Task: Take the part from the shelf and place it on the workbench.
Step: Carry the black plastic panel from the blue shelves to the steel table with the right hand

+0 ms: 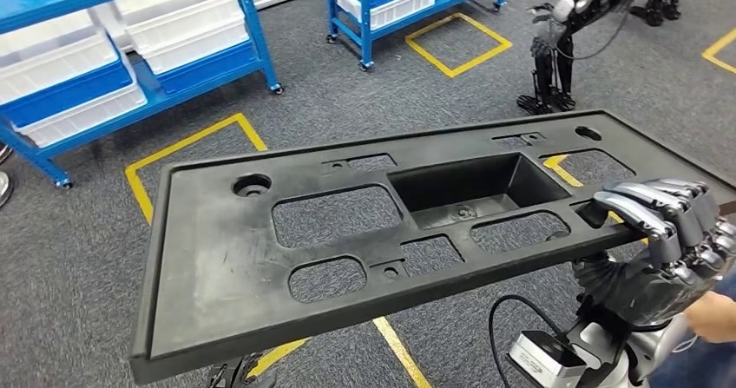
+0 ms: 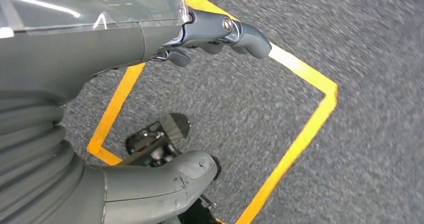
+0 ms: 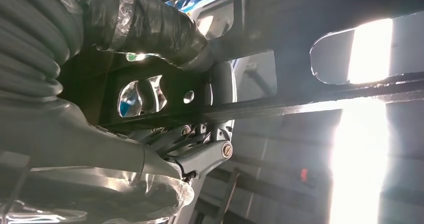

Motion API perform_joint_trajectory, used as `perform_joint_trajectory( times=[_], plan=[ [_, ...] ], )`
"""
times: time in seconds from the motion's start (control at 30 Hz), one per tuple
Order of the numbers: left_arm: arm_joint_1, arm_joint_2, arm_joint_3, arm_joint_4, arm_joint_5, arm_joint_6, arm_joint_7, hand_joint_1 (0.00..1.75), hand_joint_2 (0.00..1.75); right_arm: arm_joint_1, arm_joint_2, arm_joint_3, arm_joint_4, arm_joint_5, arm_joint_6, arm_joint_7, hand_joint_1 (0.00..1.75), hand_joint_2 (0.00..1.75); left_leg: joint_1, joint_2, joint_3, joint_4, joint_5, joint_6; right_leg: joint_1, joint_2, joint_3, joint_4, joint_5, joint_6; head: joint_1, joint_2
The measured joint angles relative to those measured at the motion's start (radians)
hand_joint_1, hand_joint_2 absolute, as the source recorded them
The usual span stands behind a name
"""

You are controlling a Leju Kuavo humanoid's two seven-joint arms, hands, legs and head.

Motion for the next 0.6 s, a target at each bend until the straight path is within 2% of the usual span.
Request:
perform_joint_trajectory(
  times=[0.03,0.07,0.1,0.13,0.17,0.2,0.23,0.3,0.33,0.37,0.43,0.47,0.5,0.57,0.6],
  plan=[
    [0.003,0.000,0.000,0.000,0.001,0.001,0.000,0.00,1.75,0.000,0.000,0.000,0.000,-0.001,0.000,-0.001,1.75,1.75,0.003,-0.028,-0.023,0.053,-0.033,-0.004,-0.001,0.009,-0.001,-0.001,0.002,-0.004,0.000,0.000],
    [0.007,0.000,0.000,0.000,0.002,0.001,0.000,0.00,1.75,-0.001,0.000,0.000,0.001,-0.003,0.000,-0.001,1.75,1.75,0.004,-0.045,-0.052,0.119,-0.067,-0.006,0.000,0.020,-0.003,-0.002,0.004,-0.006,0.000,0.000],
    [0.013,0.000,0.000,0.000,0.002,0.002,0.000,0.00,1.75,0.000,0.000,0.000,0.002,-0.006,0.000,-0.001,1.75,1.75,0.005,-0.053,-0.081,0.182,-0.092,-0.007,0.001,0.031,-0.005,-0.001,0.006,-0.008,0.000,0.000],
    [0.018,0.000,0.000,0.000,0.004,0.003,0.000,0.00,1.75,0.001,0.000,0.000,0.005,-0.008,0.000,-0.002,1.75,1.75,0.006,-0.056,-0.100,0.221,-0.099,-0.007,0.003,0.044,-0.006,0.000,0.007,-0.009,0.000,0.000],
    [0.022,0.001,0.000,0.000,0.006,0.004,-0.001,0.00,1.75,0.002,0.000,0.000,0.007,-0.012,0.000,-0.004,1.75,1.75,0.006,-0.058,-0.102,0.224,-0.087,-0.005,0.004,0.057,-0.007,0.001,0.007,-0.010,0.000,0.000],
    [0.025,0.001,0.000,0.001,0.009,0.004,-0.003,0.00,1.75,0.003,0.000,0.000,0.010,-0.015,0.000,-0.006,1.75,1.75,0.006,-0.062,-0.087,0.191,-0.057,-0.002,0.004,0.070,-0.007,0.003,0.008,-0.009,0.000,0.000],
    [0.026,0.002,0.000,0.001,0.012,0.004,-0.006,0.00,1.75,0.003,0.000,0.000,0.012,-0.019,0.000,-0.009,1.75,1.75,0.006,-0.075,-0.057,0.126,-0.018,0.003,0.004,0.083,-0.007,0.004,0.009,-0.008,0.000,0.000],
    [0.027,0.005,0.000,0.001,0.018,0.004,-0.015,0.00,1.75,0.003,0.000,0.000,0.015,-0.027,0.000,-0.016,1.75,1.75,0.006,-0.121,-0.002,0.003,0.032,0.012,0.003,0.105,-0.010,0.006,0.012,-0.002,0.000,0.000],
    [0.027,0.006,0.000,0.001,0.020,0.004,-0.020,0.00,1.75,0.002,0.000,0.000,0.016,-0.031,0.000,-0.019,1.75,1.75,0.005,-0.138,0.013,-0.032,0.041,0.015,0.001,0.115,-0.014,0.006,0.016,0.004,0.000,0.000],
    [0.027,0.007,0.000,0.001,0.022,0.004,-0.024,0.00,1.75,0.003,0.000,0.000,0.017,-0.034,0.000,-0.020,1.75,1.75,0.004,-0.145,0.017,-0.043,0.039,0.017,-0.001,0.126,-0.018,0.004,0.021,0.012,0.000,0.000],
    [0.027,0.006,0.000,0.001,0.023,0.004,-0.031,0.00,1.75,0.004,-0.001,0.000,0.019,-0.039,0.000,-0.019,1.75,1.75,0.004,-0.124,0.020,-0.055,0.050,0.026,-0.005,0.140,-0.024,-0.001,0.029,0.027,0.000,0.000],
    [0.026,0.006,0.000,0.000,0.024,0.003,-0.034,0.00,1.75,0.005,-0.002,0.000,0.019,-0.040,0.000,-0.018,1.75,1.75,0.005,-0.112,0.022,-0.065,0.057,0.033,-0.003,0.126,-0.028,0.004,0.024,0.031,0.001,0.000],
    [0.025,0.005,0.000,0.000,0.026,0.003,-0.037,0.00,1.75,0.005,-0.003,0.000,0.020,-0.040,0.000,-0.017,1.75,1.75,0.006,-0.098,0.024,-0.075,0.065,0.040,0.000,0.103,-0.040,0.025,0.007,0.034,0.001,0.000],
    [0.028,0.005,0.001,0.000,0.030,0.002,-0.040,0.00,1.75,0.005,-0.004,0.000,0.023,-0.041,0.000,-0.019,1.75,1.75,0.005,-0.071,0.022,-0.085,0.074,0.049,0.003,0.048,-0.084,0.122,-0.056,0.037,0.001,0.000],
    [0.031,0.005,0.001,0.000,0.032,0.001,-0.040,0.00,1.75,0.005,-0.004,0.000,0.024,-0.042,0.000,-0.021,1.75,1.75,0.003,-0.057,0.019,-0.085,0.075,0.051,0.003,0.036,-0.113,0.187,-0.090,0.039,0.001,0.000]
  ],
)
